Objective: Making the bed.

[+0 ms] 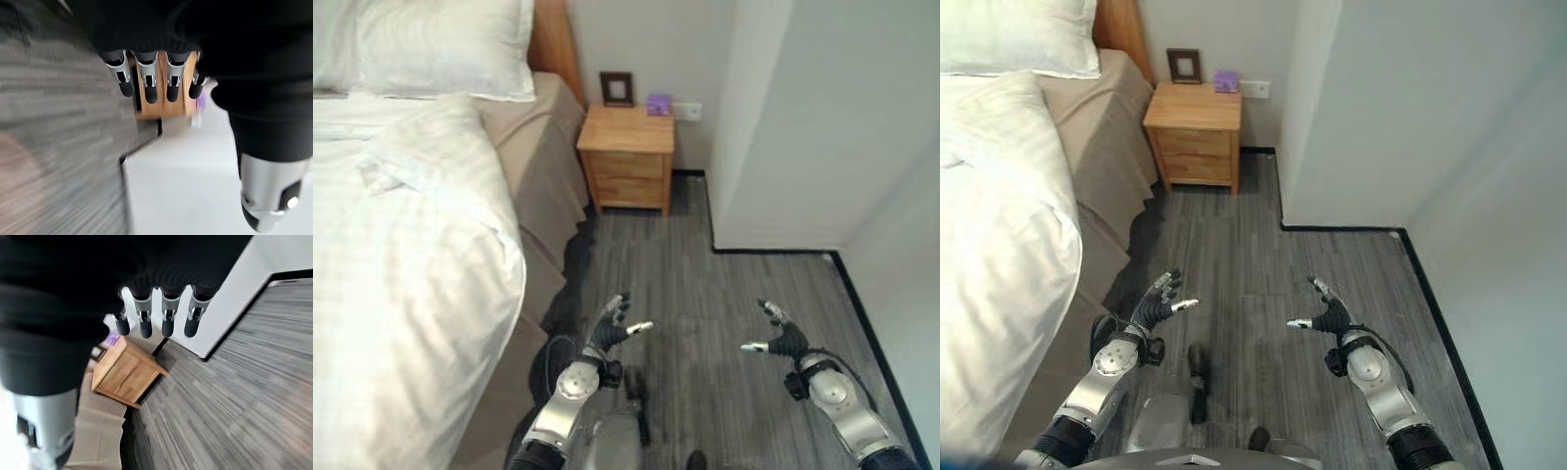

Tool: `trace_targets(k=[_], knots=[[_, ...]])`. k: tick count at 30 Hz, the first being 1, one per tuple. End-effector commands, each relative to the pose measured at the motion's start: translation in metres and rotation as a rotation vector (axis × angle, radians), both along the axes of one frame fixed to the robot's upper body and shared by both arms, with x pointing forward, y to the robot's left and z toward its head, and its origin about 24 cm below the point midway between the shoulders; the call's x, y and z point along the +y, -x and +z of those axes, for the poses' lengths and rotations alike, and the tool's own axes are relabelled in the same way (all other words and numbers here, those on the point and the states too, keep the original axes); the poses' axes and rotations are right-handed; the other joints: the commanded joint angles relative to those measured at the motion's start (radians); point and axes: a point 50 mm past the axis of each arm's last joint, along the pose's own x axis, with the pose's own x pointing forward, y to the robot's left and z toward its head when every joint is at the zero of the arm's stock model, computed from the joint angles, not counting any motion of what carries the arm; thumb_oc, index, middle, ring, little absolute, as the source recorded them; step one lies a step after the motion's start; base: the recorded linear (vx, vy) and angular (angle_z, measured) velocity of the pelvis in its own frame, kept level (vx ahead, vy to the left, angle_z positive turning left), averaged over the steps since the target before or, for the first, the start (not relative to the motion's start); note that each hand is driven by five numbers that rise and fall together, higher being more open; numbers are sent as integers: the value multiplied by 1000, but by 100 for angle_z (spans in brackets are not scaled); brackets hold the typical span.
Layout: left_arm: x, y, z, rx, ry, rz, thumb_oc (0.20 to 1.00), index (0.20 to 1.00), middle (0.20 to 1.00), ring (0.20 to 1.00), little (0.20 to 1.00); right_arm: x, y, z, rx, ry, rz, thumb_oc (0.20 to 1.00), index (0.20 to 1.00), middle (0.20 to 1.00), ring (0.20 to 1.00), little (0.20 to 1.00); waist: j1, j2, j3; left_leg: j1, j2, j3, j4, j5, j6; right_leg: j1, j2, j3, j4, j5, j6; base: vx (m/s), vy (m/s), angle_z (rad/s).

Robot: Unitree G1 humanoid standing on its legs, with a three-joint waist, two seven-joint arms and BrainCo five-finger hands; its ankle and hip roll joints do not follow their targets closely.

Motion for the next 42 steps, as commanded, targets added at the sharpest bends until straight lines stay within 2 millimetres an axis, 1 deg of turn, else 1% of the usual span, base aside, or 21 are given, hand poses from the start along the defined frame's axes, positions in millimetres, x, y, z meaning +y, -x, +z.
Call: trace_targets(k=[1, 4, 5, 6, 7, 11, 12, 13, 16, 19, 21, 23, 25, 26, 27, 28, 34, 35, 39, 41, 42], knots=[[4, 0, 10, -65, -21, 12, 1000, 1000, 1000, 1000, 1000, 2, -24, 41, -209, 16, 14, 1000, 1000, 1000, 1000, 1000, 25, 5, -89, 82, -17, -149, -26, 208, 48, -58, -55, 21, 43, 55, 77, 499, 126, 41], [14, 1, 11, -66, -72, 19, 1000, 1000, 1000, 1000, 1000, 12, -27, 45, -234, 19, 53, 1000, 1000, 1000, 1000, 1000, 31, -20, -105, 109, -52, -165, -30, 177, 85, -93, -100, 18, 251, 106, 119, 532, 174, -30], [23, -1, 15, -77, -118, 28, 1000, 1000, 1000, 1000, 1000, 17, -29, 46, -234, 18, 59, 1000, 1000, 1000, 1000, 1000, 20, -28, -81, 186, -68, -153, -30, 108, 129, -222, -168, 21, 551, 275, 219, 652, 263, 10], [25, 1, 16, -83, -132, 25, 1000, 1000, 1000, 1000, 1000, 17, -28, 47, -241, 1, 57, 1000, 1000, 1000, 1000, 1000, 12, -21, -74, 216, -71, -160, -30, 97, 139, -257, -196, 10, 629, 317, 230, 797, 265, 30], [32, 0, 23, -113, -156, 34, 1000, 1000, 1000, 1000, 1000, 15, -27, 46, -237, 1, 46, 1000, 1000, 1000, 1000, 1000, -1, 6, -56, 257, -48, -167, -30, 84, 152, -345, -232, -26, 709, 333, 200, 556, 110, 15], [39, -2, 33, -159, -146, 71, 1000, 1000, 1000, 1000, 1000, 7, -20, 47, -243, -26, 9, 1000, 1000, 1000, 1000, 1000, -42, 13, -38, 296, -44, -253, -30, 68, 117, -429, -183, 14, 478, 227, 138, 458, -82, 67], [39, -3, 34, -168, -110, 85, 1000, 1000, 1000, 1000, 1000, 6, -16, 45, -234, -64, -9, 1000, 1000, 1000, 1000, 1000, -60, 3, -42, 311, -47, -305, -30, 44, 95, -427, -151, 103, 232, 199, 119, 777, -263, 194], [36, -6, 34, -169, -45, 103, 1000, 1000, 1000, 1000, 1000, 3, -10, 37, -202, -93, -39, 1000, 1000, 1000, 1000, 1000, -96, 0, -47, 333, -49, -385, -30, 17, 77, -436, -122, 286, 69, 229, 125, 638, -226, 225], [37, -11, 36, -171, -17, 110, 1000, 1000, 1000, 1000, 1000, 2, -5, 32, -176, -95, -51, 1000, 1000, 1000, 1000, 1000, -110, -1, -50, 339, -40, -433, -30, 10, 61, -471, -136, 369, 37, 267, 141, 339, -168, 175], [41, -13, 39, -185, 3, 136, 1000, 1000, 1000, 1000, 1000, 4, -3, 28, -153, -73, -31, 1000, 1000, 1000, 1000, 1000, -108, -3, -61, 371, -21, -489, -30, -9, 41, -463, -154, 318, 51, 281, 142, 383, -289, 166], [46, -9, 36, -182, 15, 161, 1000, 1000, 1000, 1000, 1000, 8, -6, 24, -137, -61, -7, 1000, 1000, 1000, 1000, 1000, -103, 7, -72, 397, 5, -512, -30, 21, 31, -415, -145, 303, 34, 281, 132, 317, -258, 129], [53, -2, 35, -184, 70, 219, 1000, 1000, 1000, 1000, 1000, 12, -15, 31, -161, -48, 35, 1000, 1000, 1000, 1000, 1000, -82, 16, -69, 344, 25, -544, 102, 63, 17, -361, -137, 261, 23, 267, 107, 168, -266, 55], [57, 1, 35, -191, 140, 259, 1000, 1000, 1000, 1000, 1000, 11, -32, 55, -266, 28, 64, 1000, 1000, 1000, 1000, 1000, -59, -2, -34, 215, 55, -444, 304, 130, 5, -289, -168, 148, 16, 241, 67, 96, -300, 42], [57, 0, 35, -192, 140, 260, 1000, 1000, 1000, 1000, 1000, 11, -32, 55, -267, 28, 65, 1000, 1000, 1000, 1000, 1000, -62, -4, -35, 210, 54, -447, 304, 133, 5, -292, -170, 146, 16, 243, 66, 87, -206, 91], [60, 4, 32, -179, 165, 279, 1000, 1000, 1000, 1000, 1000, 8, -40, 67, -321, 95, 68, 1000, 1000, 1000, 1000, 1000, -59, -9, -33, 189, 88, -303, 292, 128, 2, -262, -183, 84, 16, 218, 63, 155, -118, 120], [63, 5, 30, -168, 173, 295, 1000, 1000, 1000, 1000, 1000, 6, -42, 72, -342, 122, 61, 1000, 1000, 1000, 1000, 1000, -54, -6, -41, 191, 93, -269, 269, 111, -9, -249, -183, 68, 16, 199, 68, 115, -122, 132], [79, 16, 19, -110, 131, 326, 1000, 1000, 1000, 1000, 1000, -11, -56, 102, -463, 241, 7, 1000, 1000, 1000, 1000, 1000, -30, 6, -87, 216, 26, -144, 77, 104, 22, -177, -182, -83, 19, 149, 78, 191, -17, 94], [83, 18, 16, -97, 136, 335, 1000, 1000, 1000, 1000, 1000, -21, -64, 108, -475, 297, -38, 1000, 1000, 1000, 1000, 1000, -17, 9, -107, 234, 11, -148, 20, 112, 28, -157, -183, -140, 25, 135, 80, 210, 62, 56], [93, 21, 13, -73, 125, 362, 1000, 1000, 1000, 1000, 1000, -25, -83, 116, -475, 356, -64, 1000, 1000, 1000, 1000, 1000, 10, -3, -123, 259, -9, -190, -26, 102, 39, -166, -198, -170, 103, 133, 95, 168, 84, 52], [101, 19, 15, -66, 97, 356, 1000, 1000, 1000, 1000, 1000, -33, -104, 119, -439, 398, -121, 1000, 1000, 1000, 1000, 1000, 33, -20, -103, 285, -25, -199, -30, 54, 72, -288, -254, -138, 372, 228, 176, 172, 162, 15], [102, 18, 16, -69, 98, 358, 1000, 1000, 1000, 1000, 1000, -32, -105, 119, -443, 397, -120, 1000, 1000, 1000, 1000, 1000, 34, -22, -102, 284, -29, -196, -30, 51, 76, -297, -260, -131, 383, 227, 181, 95, 132, 10]])
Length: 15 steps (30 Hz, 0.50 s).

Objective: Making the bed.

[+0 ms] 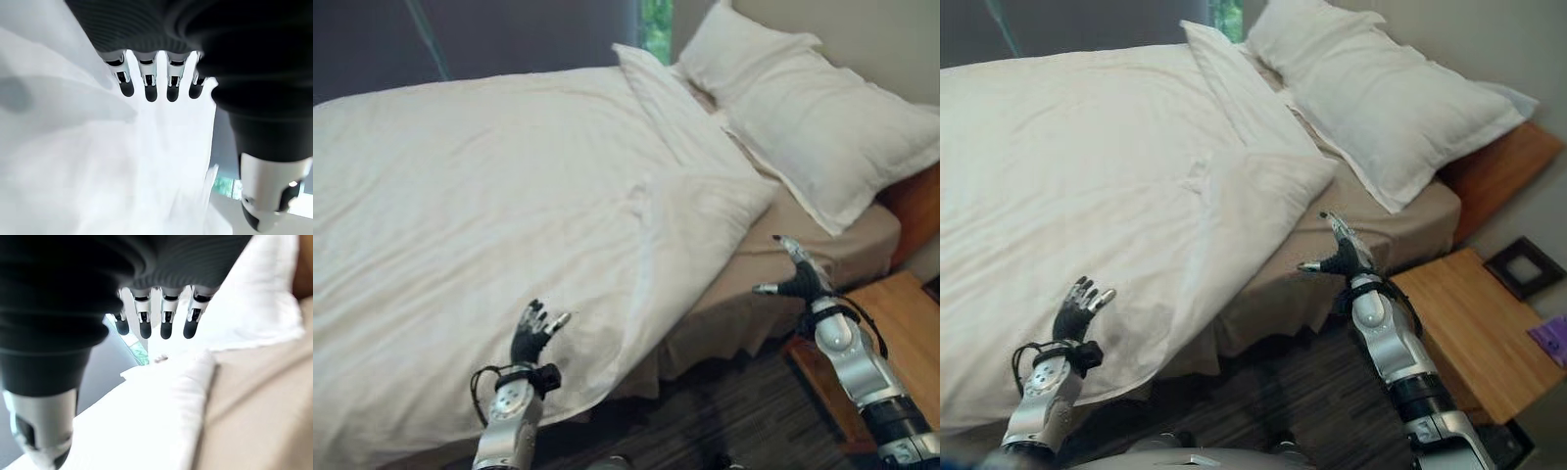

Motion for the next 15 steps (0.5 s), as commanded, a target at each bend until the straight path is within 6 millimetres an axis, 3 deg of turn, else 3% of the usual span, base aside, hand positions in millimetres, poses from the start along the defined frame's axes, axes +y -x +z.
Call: trace_targets(k=[1, 2, 3, 4, 6, 7, 9, 10, 11, 12, 13, 15], knots=[[-3, -14, 16, -70, -11, -75, 1000, 1000, 1000, 1000, 1000, -26, -26, 31, -81, 99, -116, 1000, 1000, 1000, 1000, 1000, 28, 9, -31, -13, -7, 39, -107, 74, 32, -90, -63, 8, 343, 25, 124, 61, 104, 33], [-4, -19, 19, -78, -13, -86, 1000, 1000, 1000, 1000, 1000, -32, -34, 33, -65, 117, -152, 1000, 1000, 1000, 1000, 1000, 19, 10, -14, -5, -3, 26, -107, 71, 37, -134, -61, 54, 419, 34, 134, 21, 54, 53], [-2, -20, 21, -78, -28, -96, 1000, 1000, 1000, 1000, 1000, -39, -38, 38, -43, 148, -168, 1000, 1000, 1000, 1000, 1000, 13, 11, 1, -14, 12, 22, -107, 92, 39, -173, -35, 80, 433, 42, 112, 70, -39, 81], [-1, -22, 26, -93, -33, -108, 1000, 1000, 1000, 1000, 1000, -49, -45, 47, -40, 152, -217, 1000, 1000, 1000, 1000, 1000, 7, 7, 13, -18, 9, -15, -107, 92, 24, -204, -3, 128, 348, 15, 85, 113, -98, 62], [0, -24, 28, -102, -30, -111, 1000, 1000, 1000, 1000, 1000, -53, -48, 52, -42, 166, -230, 1000, 1000, 1000, 1000, 1000, 2, 7, 17, -22, 12, -37, -107, 97, 13, -202, 7, 139, 284, 5, 70, 174, -106, 44], [2, -26, 32, -117, -27, -120, 1000, 1000, 1000, 1000, 1000, -63, -51, 60, -50, 195, -268, 1000, 1000, 1000, 1000, 1000, -4, 5, 20, -31, 19, -76, -107, 94, -12, -201, -4, 185, 100, -1, 47, 124, -110, 56], [5, -26, 31, -109, -34, -119, 1000, 1000, 1000, 1000, 1000, -65, -53, 66, -60, 209, -271, 1000, 1000, 1000, 1000, 1000, -11, 1, 19, -35, 24, -89, -107, 94, -20, -200, -1, 214, 15, 10, 43, 217, -154, 74], [11, -30, 35, -115, -52, -114, 1000, 1000, 1000, 1000, 1000, -76, -52, 72, -62, 248, -300, 1000, 1000, 1000, 1000, 1000, -23, -5, 24, -36, 31, -128, -107, 81, -39, -222, -18, 303, -104, 45, 58, 241, -156, 59], [12, -30, 35, -115, -52, -114, 1000, 1000, 1000, 1000, 1000, -76, -52, 72, -63, 247, -300, 1000, 1000, 1000, 1000, 1000, -24, -5, 23, -38, 30, -129, -107, 81, -39, -222, -19, 302, -107, 47, 59, 257, -214, 50], [16, -33, 38, -118, -70, -109, 1000, 1000, 1000, 1000, 1000, -84, -50, 73, -55, 285, -321, 1000, 1000, 1000, 1000, 1000, -29, 1, 26, -40, 45, -156, -107, 75, -51, -257, -45, 350, -119, 55, 68, 240, -224, 61], [22, -34, 44, -131, -93, -105, 1000, 1000, 1000, 1000, 1000, -95, -48, 78, -48, 328, -359, 1000, 1000, 1000, 1000, 1000, -30, 0, 30, -27, 54, -173, -107, 66, -67, -282, -73, 345, -119, 81, 81, 288, -305, 93], [29, -34, 46, -143, -99, -70, 1000, 1000, 1000, 1000, 1000, -96, -51, 88, -90, 312, -379, 1000, 1000, 1000, 1000, 1000, -31, -7, 37, -20, 60, -175, -107, 61, -77, -277, -88, 308, -119, 108, 89, 182, -246, 78]])
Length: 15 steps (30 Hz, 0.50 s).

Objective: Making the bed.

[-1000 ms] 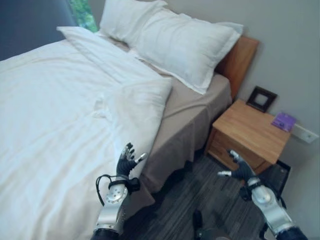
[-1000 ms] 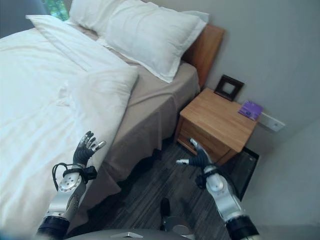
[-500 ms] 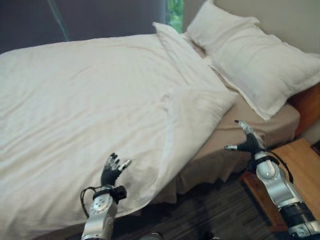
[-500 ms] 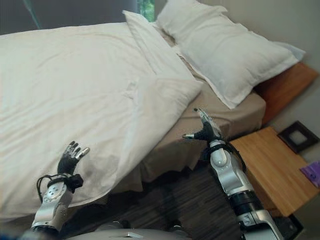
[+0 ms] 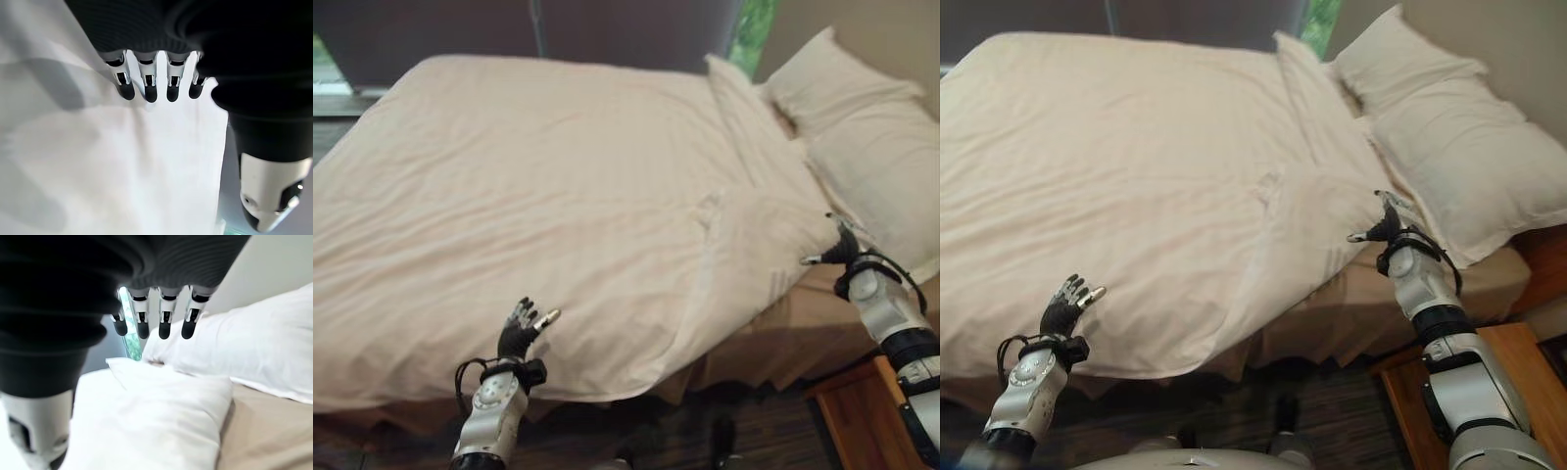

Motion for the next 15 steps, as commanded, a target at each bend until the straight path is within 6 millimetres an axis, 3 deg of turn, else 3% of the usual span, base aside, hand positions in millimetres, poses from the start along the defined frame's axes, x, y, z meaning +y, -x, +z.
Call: trace_targets(k=[1, 3, 4, 6, 7, 8, 9, 10, 12, 13, 15], knots=[[8, -19, 37, -168, -48, -15, 1000, 1000, 1000, 1000, 1000, -7, -21, 67, -209, 94, -30, 1000, 1000, 1000, 1000, 1000, 4, -13, 18, 26, 98, 109, -14, -12, -120, -64, -16, 9, 21, 29, -7, 184, -290, 59], [22, -8, 26, -132, -17, 76, 1000, 1000, 1000, 1000, 1000, -11, -22, 87, -255, 124, -29, 1000, 1000, 1000, 1000, 1000, 10, -9, 13, 20, 115, 101, -14, -5, -145, -52, -19, -23, 21, 33, -4, 159, -278, 69], [22, -8, 25, -132, -16, 77, 1000, 1000, 1000, 1000, 1000, -11, -23, 87, -255, 125, -28, 1000, 1000, 1000, 1000, 1000, 8, -8, 12, 19, 116, 99, -14, -5, -146, -52, -19, -25, 21, 33, -5, 93, -210, 37], [28, -7, 20, -117, 5, 141, 1000, 1000, 1000, 1000, 1000, -13, -24, 112, -361, 93, -45, 1000, 1000, 1000, 1000, 1000, 1, 28, 3, -4, 158, 90, -14, 16, -171, -49, 2, -41, 21, 1, -18, 137, -292, 14], [27, -7, 20, -118, 6, 141, 1000, 1000, 1000, 1000, 1000, -13, -24, 113, -361, 93, -45, 1000, 1000, 1000, 1000, 1000, -1, 31, 2, -7, 161, 88, -14, 17, -173, -49, 4, -44, 21, 1, -19, 151, -402, 43], [22, -15, 22, -147, 40, 151, 1000, 1000, 1000, 1000, 1000, -13, -25, 137, -423, 140, -33, 1000, 1000, 1000, 1000, 1000, -7, 69, 2, -43, 194, 83, -14, 61, -205, -48, 24, -75, 21, -28, -33, 73, -233, 45], [22, -15, 22, -147, 40, 151, 1000, 1000, 1000, 1000, 1000, -13, -25, 137, -423, 140, -32, 1000, 1000, 1000, 1000, 1000, -8, 70, 2, -43, 194, 83, -14, 61, -205, -48, 24, -76, 21, -29, -33, 90, -322, 34], [19, -17, 23, -160, 59, 153, 1000, 1000, 1000, 1000, 1000, -9, -27, 147, -441, 175, -15, 1000, 1000, 1000, 1000, 1000, -5, 82, 5, -56, 203, 81, -14, 97, -218, -50, 33, -80, 21, -34, -40, 18, -158, 5], [14, -23, 25, -168, 59, 131, 1000, 1000, 1000, 1000, 1000, -2, -30, 170, -479, 239, 3, 1000, 1000, 1000, 1000, 1000, -8, 105, 13, -96, 216, 79, -14, 143, -237, -60, 40, -98, 21, -47, -48, -15, -217, 2], [9, -29, 30, -186, 48, 98, 1000, 1000, 1000, 1000, 1000, 2, -29, 193, -525, 300, 12, 1000, 1000, 1000, 1000, 1000, -20, 129, 18, -143, 226, 94, -14, 187, -248, -78, 45, -118, 21, -58, -56, -19, -198, 6], [6, -30, 30, -191, 53, 91, 1000, 1000, 1000, 1000, 1000, 4, -30, 197, -551, 294, 7, 1000, 1000, 1000, 1000, 1000, -22, 136, 18, -158, 226, 95, -14, 196, -250, -86, 44, -121, 21, -60, -58, 7, -114, 20]])
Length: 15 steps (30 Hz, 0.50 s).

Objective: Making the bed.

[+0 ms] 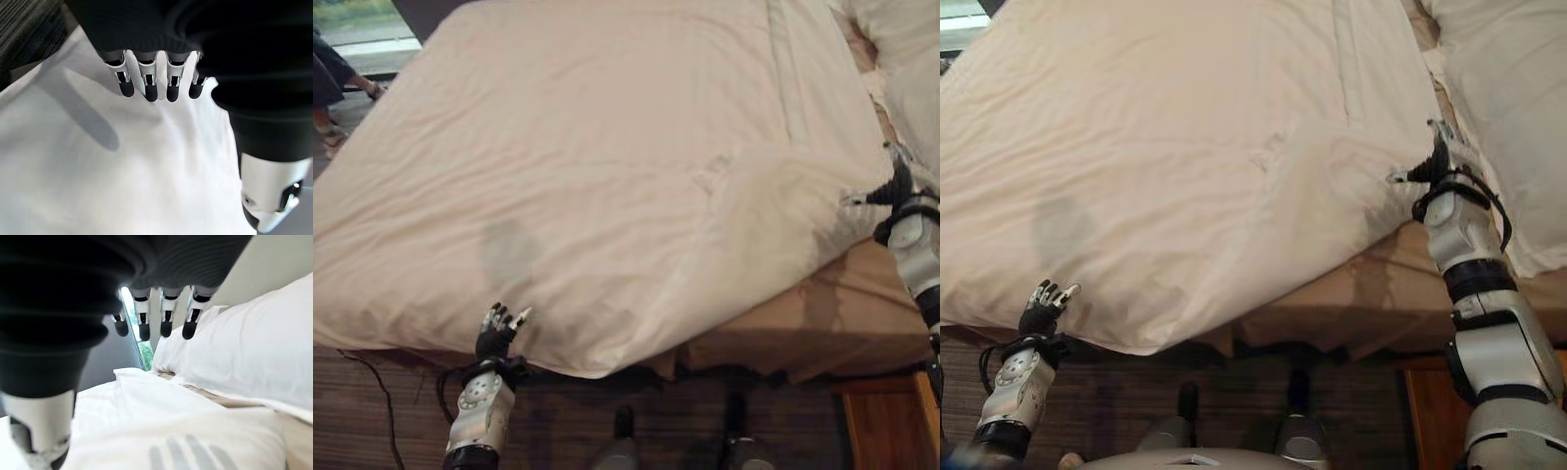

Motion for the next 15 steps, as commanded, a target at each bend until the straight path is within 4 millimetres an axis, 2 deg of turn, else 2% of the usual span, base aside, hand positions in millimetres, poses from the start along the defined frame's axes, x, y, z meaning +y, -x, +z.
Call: trace_targets(k=[1, 2, 3, 4, 5, 6, 7, 9, 10, 15], knots=[[-6, -25, 34, -157, -58, -65, 1000, 1000, 1000, 1000, 1000, 7, 1, 67, -218, 86, 5, 1000, 1000, 1000, 1000, 1000, 12, 26, -25, -19, 50, 111, 10, 158, -77, -78, -92, 7, 19, -28, 29, 24, -99, 51], [-8, -25, 34, -163, -50, -76, 1000, 1000, 1000, 1000, 1000, 13, -1, 75, -242, 93, 12, 1000, 1000, 1000, 1000, 1000, 16, 39, -27, -45, 50, 108, 10, 182, -86, -99, -91, 9, 19, -31, 29, 24, -100, 48], [-9, -25, 34, -164, -49, -75, 1000, 1000, 1000, 1000, 1000, 14, -2, 76, -242, 94, 13, 1000, 1000, 1000, 1000, 1000, 16, 40, -30, -49, 50, 108, 10, 183, -86, -103, -90, 9, 19, -31, 29, 27, -118, 30], [-9, -22, 33, -170, -23, -73, 1000, 1000, 1000, 1000, 1000, 24, -5, 89, -268, 115, 35, 1000, 1000, 1000, 1000, 1000, 31, 52, -33, -81, 52, 98, 10, 225, -101, -132, -89, 13, 19, -30, 27, 5, -75, 3], [-9, -21, 32, -173, -11, -72, 1000, 1000, 1000, 1000, 1000, 25, -6, 92, -266, 129, 33, 1000, 1000, 1000, 1000, 1000, 34, 55, -37, -96, 54, 98, 10, 237, -106, -144, -89, 16, 19, -31, 27, 5, -74, -7], [-9, -21, 32, -173, -10, -71, 1000, 1000, 1000, 1000, 1000, 26, -6, 92, -266, 131, 34, 1000, 1000, 1000, 1000, 1000, 33, 56, -40, -99, 53, 98, 10, 238, -106, -148, -89, 17, 19, -31, 27, -4, -66, -6], [-11, -20, 30, -181, 22, -67, 1000, 1000, 1000, 1000, 1000, 32, -9, 102, -280, 143, 41, 1000, 1000, 1000, 1000, 1000, 47, 60, -43, -126, 56, 95, 10, 279, -108, -168, -87, 15, 19, -31, 26, 0, -55, -2], [-12, -20, 31, -190, 28, -69, 1000, 1000, 1000, 1000, 1000, 35, -10, 107, -288, 146, 40, 1000, 1000, 1000, 1000, 1000, 53, 68, -41, -145, 58, 93, 10, 299, -108, -183, -87, 13, 19, -31, 24, -28, -67, 2], [-13, -22, 35, -210, 27, -82, 1000, 1000, 1000, 1000, 1000, 39, -10, 118, -314, 146, 40, 1000, 1000, 1000, 1000, 1000, 65, 79, -30, -177, 57, 94, 10, 331, -108, -205, -87, 10, 19, -32, 24, -57, -60, -1], [-18, -26, 40, -237, 36, -94, 1000, 1000, 1000, 1000, 1000, 47, -17, 115, -301, 147, 48, 1000, 1000, 1000, 1000, 1000, 86, 86, -25, -253, 59, 85, 10, 380, -108, -260, -91, 7, 19, -27, 27, -49, -53, 8]])
